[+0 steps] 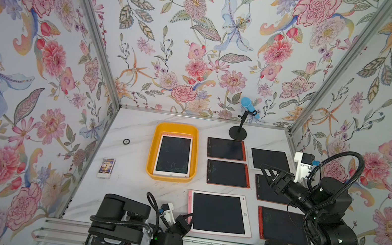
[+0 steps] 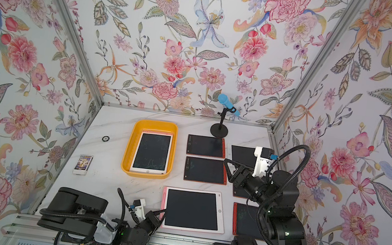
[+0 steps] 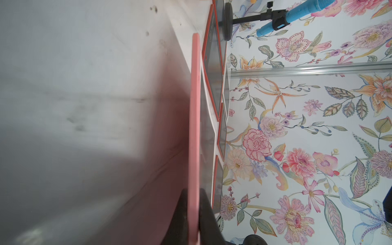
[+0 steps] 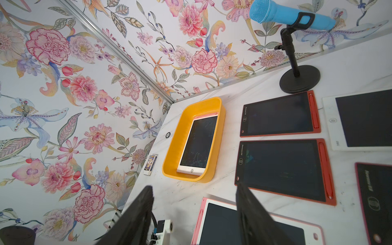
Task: Take out the writing tablet from the storage box
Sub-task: Place the writing tablet at the center of the board.
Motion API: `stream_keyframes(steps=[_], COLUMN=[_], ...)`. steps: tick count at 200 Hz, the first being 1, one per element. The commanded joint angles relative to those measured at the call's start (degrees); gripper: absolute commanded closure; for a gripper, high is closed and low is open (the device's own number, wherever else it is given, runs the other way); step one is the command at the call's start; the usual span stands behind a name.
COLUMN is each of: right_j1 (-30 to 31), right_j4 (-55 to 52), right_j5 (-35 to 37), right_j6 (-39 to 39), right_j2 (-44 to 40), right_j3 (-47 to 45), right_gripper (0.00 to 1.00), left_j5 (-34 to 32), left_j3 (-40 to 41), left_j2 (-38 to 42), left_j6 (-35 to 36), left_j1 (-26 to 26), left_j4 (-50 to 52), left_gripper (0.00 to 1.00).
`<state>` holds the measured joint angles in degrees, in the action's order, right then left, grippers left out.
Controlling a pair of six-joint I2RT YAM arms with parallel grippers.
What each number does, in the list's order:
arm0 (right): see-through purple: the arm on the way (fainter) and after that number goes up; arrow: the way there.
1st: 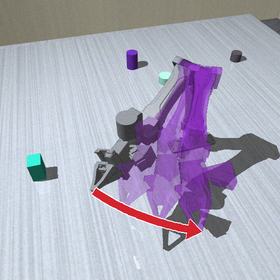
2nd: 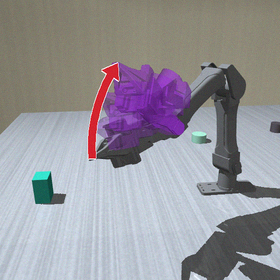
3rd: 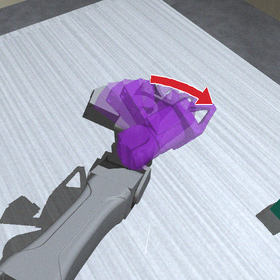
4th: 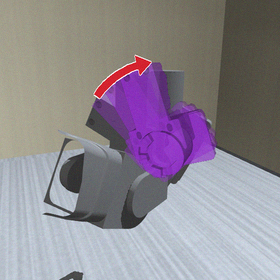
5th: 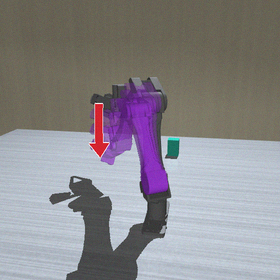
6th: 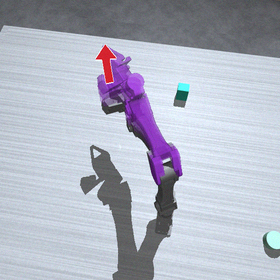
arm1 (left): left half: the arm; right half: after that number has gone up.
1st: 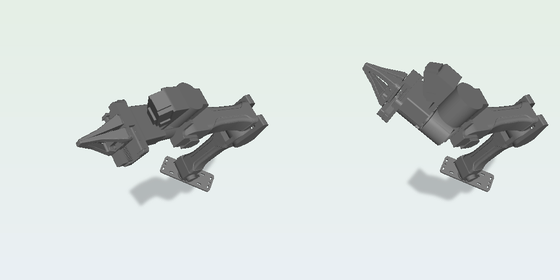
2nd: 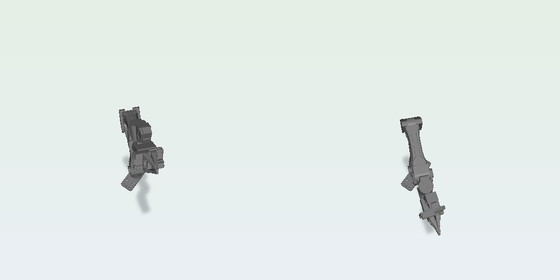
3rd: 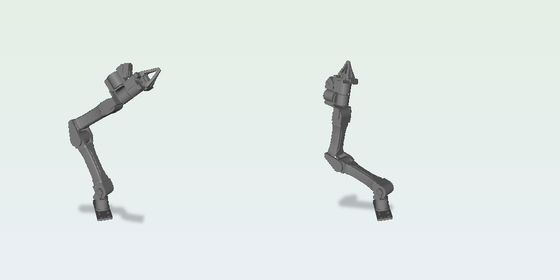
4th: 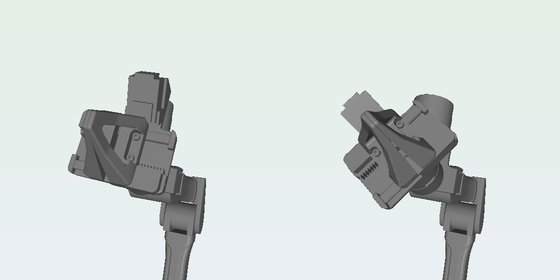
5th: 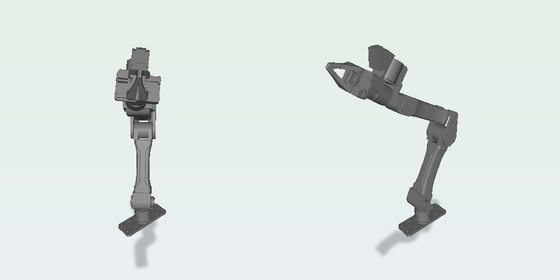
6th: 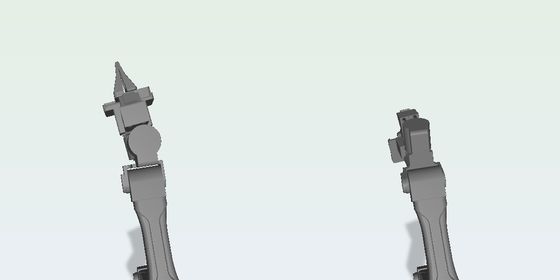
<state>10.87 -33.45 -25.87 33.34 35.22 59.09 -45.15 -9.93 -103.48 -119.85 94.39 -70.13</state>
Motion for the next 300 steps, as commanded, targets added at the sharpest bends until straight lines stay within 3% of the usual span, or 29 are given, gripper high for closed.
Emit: stream_keyframes(steps=[1, 24, 45, 102, 180, 240, 300], right_j1=[0.2, 0.3, 0.2, 0.2, 0.2, 0.2, 0.1], right_j4=[0.1, 0.1, 0.0, 0.2, 0.1, 0.2, 0.2], right_j5=[0.6, 0.5, 0.6, 1.0, 0.3, 0.5, 0.6], right_j6=[0.5, 0.5, 0.4, 0.4, -1.1, -2.2, -3.0], right_j2=[-0.7, -1.2, -1.1, -0.6, 0.6, 2.2, 3.2], right_j3=[-0.8, -1.1, -1.2, -1.8, -1.4, -1.1, -0.5], right_gripper=[0.38, 0.38, 0.38, 0.38, 0.37, 0.36, 0.35], left_j5=[3.8, 3.5, 3.0, 1.9, -0.2, 0.4, 2.8], left_j3=[0.3, -0.1, -0.1, 0.3, -2.5, -2.5, -5.2], left_j2=[-9.5, -17.0, -17.9, -8.7, -15.6, -7.0, -4.7], left_j6=[-2.4, -3.0, -3.0, -0.4, 0.0, 2.6, 6.3], left_j1=[-0.5, -0.5, -0.4, -1.2, -2.8, -5.3, -7.5], left_j4=[-13.6, -24.0, -25.1, -10.2, -16.8, -3.7, 3.3], left_gripper=[1.0, 1.0, 1.0, 1.0, 1.0, 1.0, 1.0])
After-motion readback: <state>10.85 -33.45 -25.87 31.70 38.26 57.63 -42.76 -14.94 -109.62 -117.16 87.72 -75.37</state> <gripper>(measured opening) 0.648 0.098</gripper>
